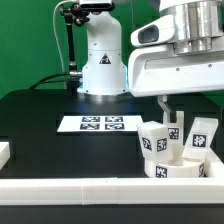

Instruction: Assemble stool

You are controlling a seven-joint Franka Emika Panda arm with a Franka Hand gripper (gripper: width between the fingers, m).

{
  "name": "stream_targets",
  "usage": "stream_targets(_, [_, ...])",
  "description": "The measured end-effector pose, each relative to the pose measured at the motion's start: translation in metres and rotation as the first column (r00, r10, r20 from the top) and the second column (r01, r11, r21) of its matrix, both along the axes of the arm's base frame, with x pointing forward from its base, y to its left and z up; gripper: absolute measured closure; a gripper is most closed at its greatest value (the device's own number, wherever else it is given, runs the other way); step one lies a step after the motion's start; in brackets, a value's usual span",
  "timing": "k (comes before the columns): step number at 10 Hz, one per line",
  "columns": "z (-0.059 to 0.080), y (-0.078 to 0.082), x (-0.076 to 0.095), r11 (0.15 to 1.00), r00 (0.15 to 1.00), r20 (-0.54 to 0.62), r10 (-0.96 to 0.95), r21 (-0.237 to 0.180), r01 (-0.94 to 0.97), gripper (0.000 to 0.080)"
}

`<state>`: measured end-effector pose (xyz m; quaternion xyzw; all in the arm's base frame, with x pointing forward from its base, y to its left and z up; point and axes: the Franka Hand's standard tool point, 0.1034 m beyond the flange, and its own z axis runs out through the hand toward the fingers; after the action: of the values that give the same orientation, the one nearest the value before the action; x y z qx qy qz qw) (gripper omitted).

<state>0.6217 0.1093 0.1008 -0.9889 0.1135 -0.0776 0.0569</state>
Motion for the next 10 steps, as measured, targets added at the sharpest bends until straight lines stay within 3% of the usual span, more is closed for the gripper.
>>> stream_targets(2, [0.002, 0.003, -0.001, 0.978, 0.978, 0.003, 0.207, -0.043, -0.206, 0.015])
stream_targets(6, [0.008, 0.019, -0.004, 0.827, 0.834, -0.004, 0.552, -0.123, -0.548, 0.015])
stream_targets(10, [0.007, 0.01, -0.003, 0.646, 0.664, -0.044, 0.747, -0.192, -0.739, 0.015])
